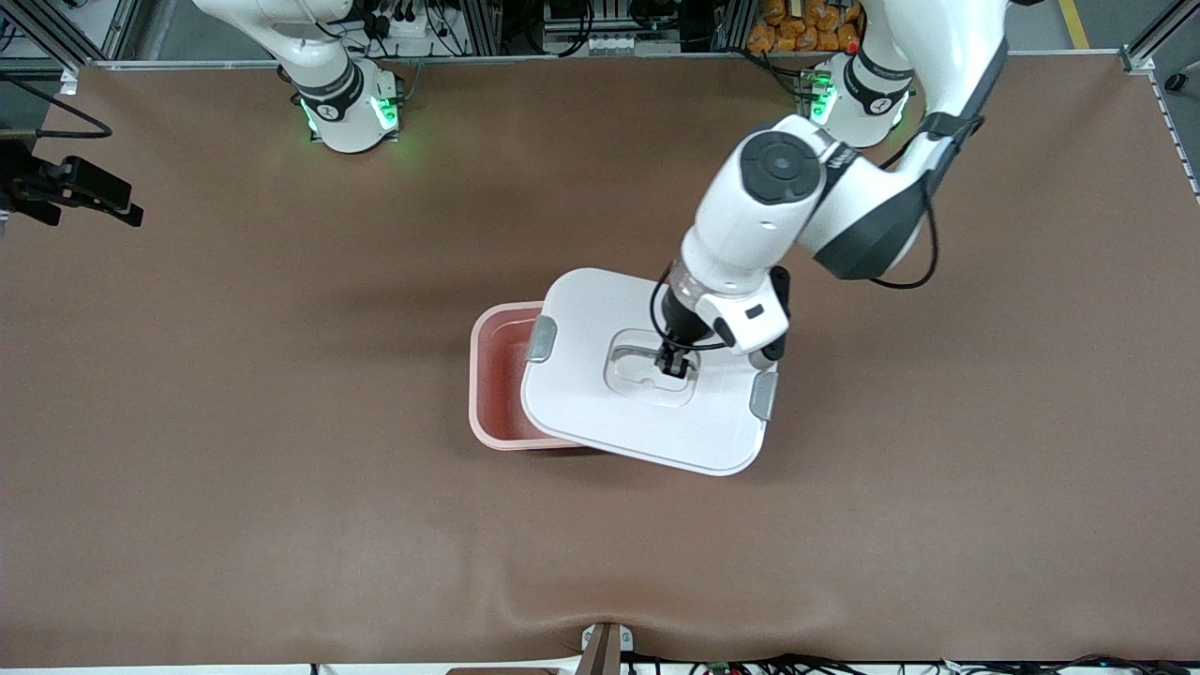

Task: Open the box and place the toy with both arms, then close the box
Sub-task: 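Carry the lid with the left gripper back over the tub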

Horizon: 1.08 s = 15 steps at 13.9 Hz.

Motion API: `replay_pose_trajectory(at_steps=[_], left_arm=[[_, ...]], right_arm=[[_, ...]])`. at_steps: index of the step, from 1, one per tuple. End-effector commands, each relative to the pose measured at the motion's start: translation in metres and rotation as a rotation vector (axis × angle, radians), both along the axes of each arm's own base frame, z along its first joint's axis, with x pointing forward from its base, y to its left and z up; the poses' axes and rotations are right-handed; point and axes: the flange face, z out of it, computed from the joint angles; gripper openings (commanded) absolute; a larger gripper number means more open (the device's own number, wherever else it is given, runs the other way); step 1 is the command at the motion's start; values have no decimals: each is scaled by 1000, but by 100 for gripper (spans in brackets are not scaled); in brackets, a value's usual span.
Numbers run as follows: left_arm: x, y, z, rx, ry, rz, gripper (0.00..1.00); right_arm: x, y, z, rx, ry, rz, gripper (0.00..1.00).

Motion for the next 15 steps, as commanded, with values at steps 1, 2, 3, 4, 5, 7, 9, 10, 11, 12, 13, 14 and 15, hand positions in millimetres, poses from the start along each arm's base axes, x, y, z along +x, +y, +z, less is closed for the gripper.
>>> replay_pose_trajectory(at_steps=[1, 2, 3, 4, 5, 7, 9, 10, 11, 12, 13, 14, 15], left_arm=[[-5, -30, -10, -4, -39, 93, 0], [-9, -39, -16, -16, -41, 133, 0], [-11, -47, -22, -14, -57, 153, 0], [-19, -59, -33, -5, -64, 153, 0], [-27, -68, -41, 5, -64, 162, 0], [-35, -81, -57, 34, -77, 182, 0], [-41, -88, -60, 35, -84, 188, 0], [-39, -87, -60, 29, -91, 196, 0], [-42, -92, -65, 20, -87, 217, 0], [-44, -96, -68, 7, -86, 229, 0], [-41, -94, -71, 4, -94, 254, 0], [-47, -102, -74, 7, -102, 249, 0], [-48, -103, -79, 19, -109, 252, 0]], right_arm=[[0, -10, 8, 33, 19, -7, 100], [-1, -12, 8, 38, 20, -11, 100], [-3, -14, 9, 39, 26, -14, 100], [-4, -13, 8, 40, 35, -9, 100], [-1, -13, 5, 38, 32, -8, 100], [1, -14, 3, 37, 22, 9, 100], [6, -15, -4, 33, 29, 36, 100], [4, -19, -6, 36, 35, 47, 100], [4, -24, -7, 39, 40, 53, 100], [3, -25, -8, 40, 45, 53, 100], [3, -25, -10, 40, 48, 53, 100], [4, -26, -12, 40, 49, 52, 100], [6, -23, -18, 43, 60, 57, 100]])
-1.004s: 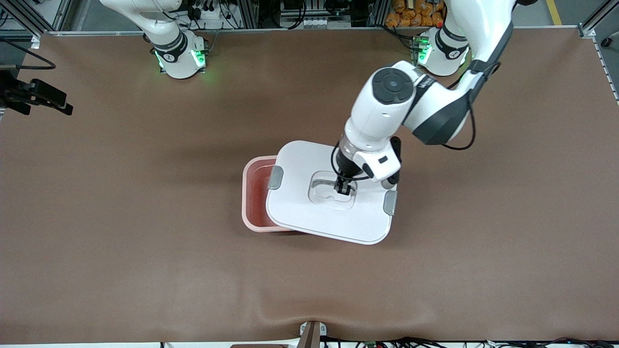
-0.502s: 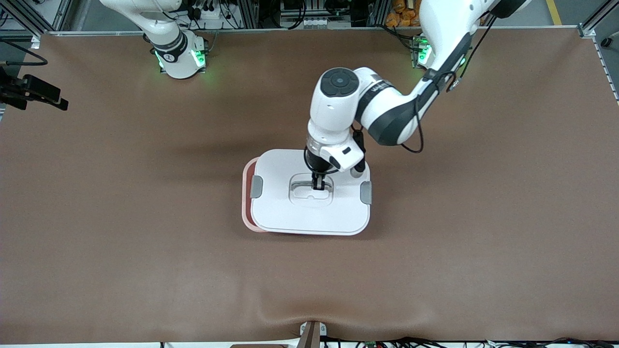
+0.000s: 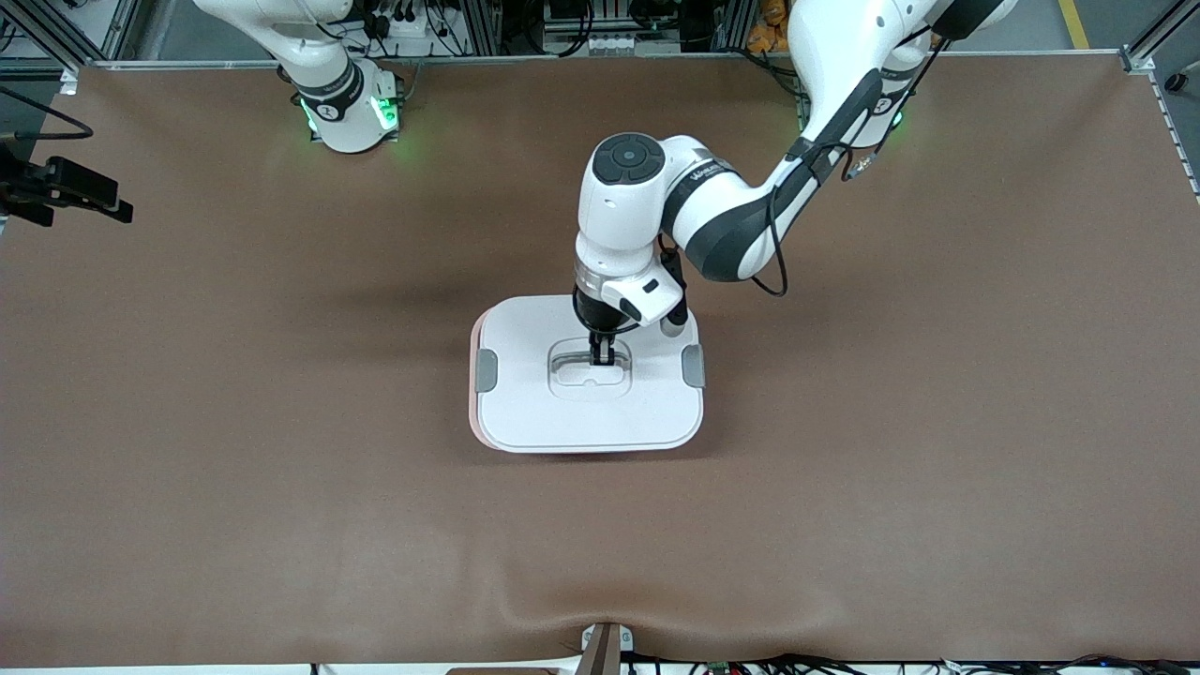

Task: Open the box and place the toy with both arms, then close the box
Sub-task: 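Carry the lid with the left gripper back over the tub, then lower the lid onto the tub and press it down with the left gripper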

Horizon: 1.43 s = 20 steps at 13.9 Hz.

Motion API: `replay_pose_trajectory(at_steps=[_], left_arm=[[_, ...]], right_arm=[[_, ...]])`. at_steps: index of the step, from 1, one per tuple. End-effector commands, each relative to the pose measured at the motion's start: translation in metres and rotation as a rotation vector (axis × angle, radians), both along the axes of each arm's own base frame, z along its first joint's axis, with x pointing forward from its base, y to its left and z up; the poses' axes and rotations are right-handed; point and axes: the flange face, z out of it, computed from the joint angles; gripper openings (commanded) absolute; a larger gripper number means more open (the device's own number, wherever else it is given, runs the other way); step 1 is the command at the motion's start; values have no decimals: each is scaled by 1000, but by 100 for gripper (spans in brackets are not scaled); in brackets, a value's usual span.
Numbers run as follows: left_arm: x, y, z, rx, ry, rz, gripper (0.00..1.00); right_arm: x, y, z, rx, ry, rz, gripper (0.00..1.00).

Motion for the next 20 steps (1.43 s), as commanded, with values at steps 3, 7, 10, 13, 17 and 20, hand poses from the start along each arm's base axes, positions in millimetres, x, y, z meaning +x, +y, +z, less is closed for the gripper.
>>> replay_pose_trajectory(at_steps=[3, 7, 10, 13, 17, 20], left_arm=[[-4, -19, -10, -1, -59, 8, 0], [-4, -21, -15, -5, -57, 6, 0], [-8, -26, -22, 1, -53, -5, 0], [-12, -30, -24, 2, -52, -14, 0], [-13, -30, -33, 10, -43, -14, 0], [-13, -29, -38, 19, -40, -15, 0]], right_arm=[[0, -11, -14, 22, 30, -3, 100], [0, -8, -25, 25, 51, 7, 100], [2, -4, -28, 27, 54, 16, 100], [4, -2, -32, 26, 58, 22, 100], [6, -1, -36, 27, 65, 23, 100], [7, -2, -37, 27, 68, 22, 100]])
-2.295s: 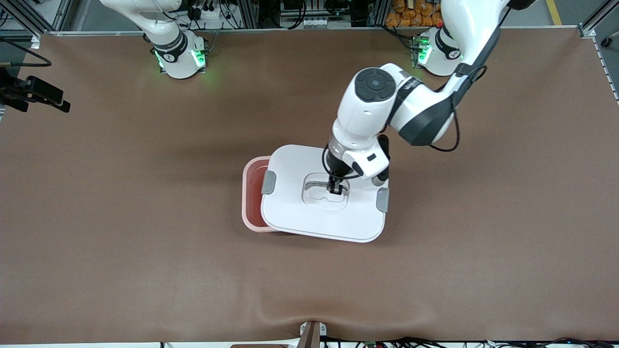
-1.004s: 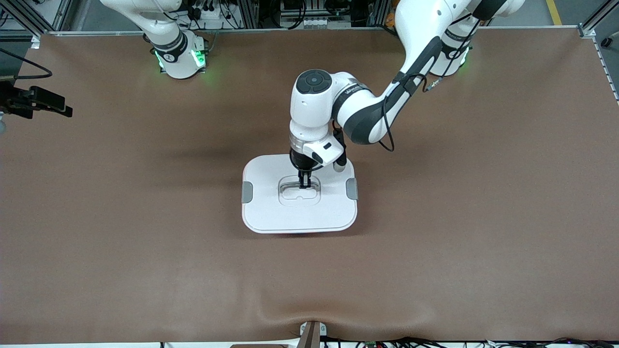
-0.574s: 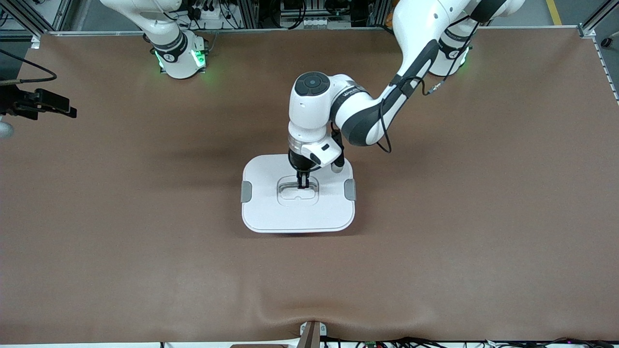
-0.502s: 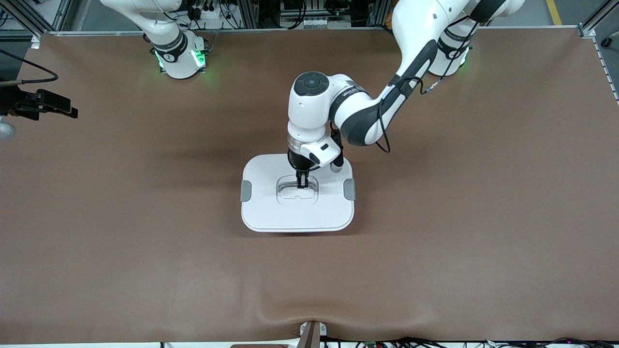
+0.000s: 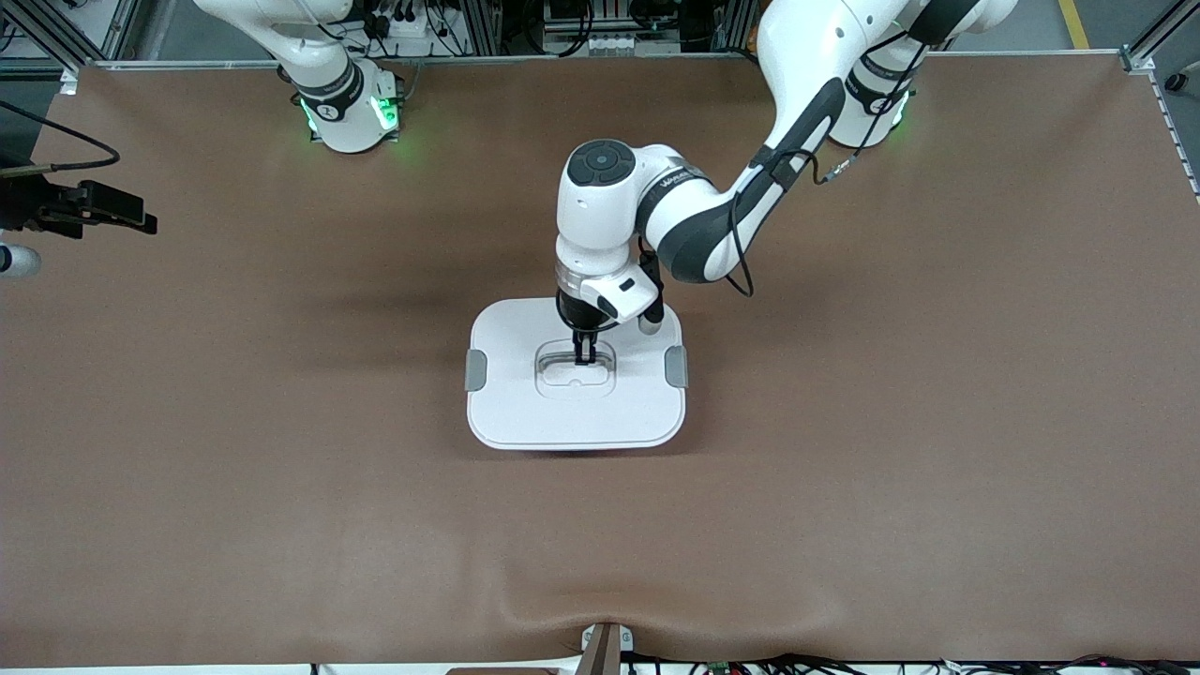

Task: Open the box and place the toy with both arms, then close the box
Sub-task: 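Lower the lid onto the tub and press it down with the left gripper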

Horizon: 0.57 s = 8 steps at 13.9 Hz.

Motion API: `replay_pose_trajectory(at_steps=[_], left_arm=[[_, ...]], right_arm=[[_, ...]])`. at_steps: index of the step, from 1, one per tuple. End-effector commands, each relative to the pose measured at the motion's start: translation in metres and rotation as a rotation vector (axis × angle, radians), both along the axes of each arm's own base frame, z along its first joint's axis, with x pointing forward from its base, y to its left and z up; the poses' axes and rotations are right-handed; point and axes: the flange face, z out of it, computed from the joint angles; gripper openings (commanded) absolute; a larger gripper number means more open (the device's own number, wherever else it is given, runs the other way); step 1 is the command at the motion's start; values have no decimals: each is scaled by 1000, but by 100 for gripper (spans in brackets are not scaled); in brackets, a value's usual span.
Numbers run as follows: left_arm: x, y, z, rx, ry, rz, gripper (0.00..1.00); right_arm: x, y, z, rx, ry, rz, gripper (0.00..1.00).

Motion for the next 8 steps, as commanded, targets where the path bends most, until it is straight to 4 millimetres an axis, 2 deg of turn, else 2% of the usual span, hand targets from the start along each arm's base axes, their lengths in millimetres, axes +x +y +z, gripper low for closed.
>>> replay_pose_trajectory(at_steps=[1, 6, 8], left_arm=[[-2, -8, -11, 18, -26, -9, 0], [-7, -7, -14, 35, -21, 15, 0], [-14, -12, -18, 38, -17, 12, 0]], right_arm=[[0, 0, 0, 16, -4, 8, 100], [3, 3, -4, 16, 4, 14, 100], [3, 3, -4, 18, 5, 14, 100]])
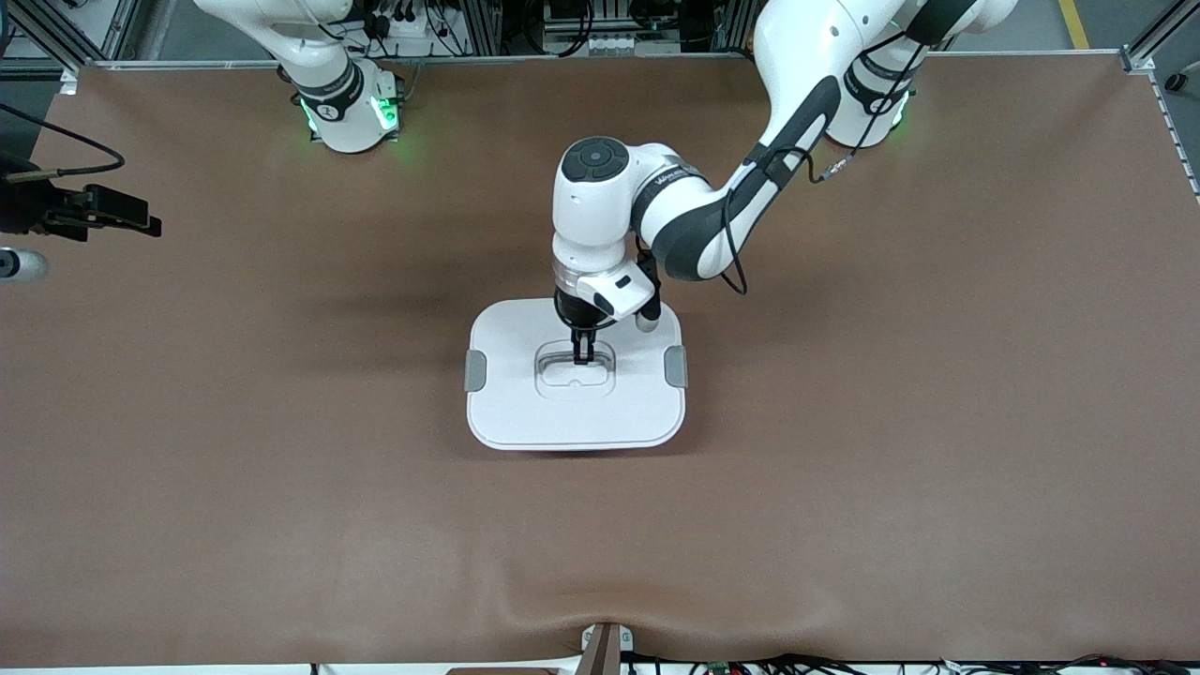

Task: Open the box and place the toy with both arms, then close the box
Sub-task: 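Lower the lid onto the tub and press it down with the left gripper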

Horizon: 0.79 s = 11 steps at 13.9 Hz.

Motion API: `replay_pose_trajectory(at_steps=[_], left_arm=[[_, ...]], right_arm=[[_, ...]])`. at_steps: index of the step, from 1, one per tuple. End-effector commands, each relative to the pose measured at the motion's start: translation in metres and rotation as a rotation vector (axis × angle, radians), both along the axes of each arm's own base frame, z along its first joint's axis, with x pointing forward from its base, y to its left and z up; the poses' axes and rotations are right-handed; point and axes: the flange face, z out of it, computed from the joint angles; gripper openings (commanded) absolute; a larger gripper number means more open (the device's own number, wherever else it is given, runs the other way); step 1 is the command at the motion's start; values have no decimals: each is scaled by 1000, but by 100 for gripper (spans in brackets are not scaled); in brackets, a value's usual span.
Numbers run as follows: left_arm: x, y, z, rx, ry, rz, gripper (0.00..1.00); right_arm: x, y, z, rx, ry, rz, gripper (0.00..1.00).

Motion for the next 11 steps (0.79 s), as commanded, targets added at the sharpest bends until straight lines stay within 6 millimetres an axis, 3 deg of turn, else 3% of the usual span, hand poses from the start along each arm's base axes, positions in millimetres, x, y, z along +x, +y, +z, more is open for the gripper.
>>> replay_pose_trajectory(at_steps=[1, 9, 11], left_arm=[[-8, -6, -15, 21, 2, 15, 0], [-14, -7, -22, 56, -17, -13, 3], [-11, -5, -18, 53, -22, -12, 55]], right_arm=[[1, 0, -1, 16, -1, 7, 100], [4, -6, -6, 18, 8, -5, 100], [3, -9, -6, 18, 8, -10, 100]])
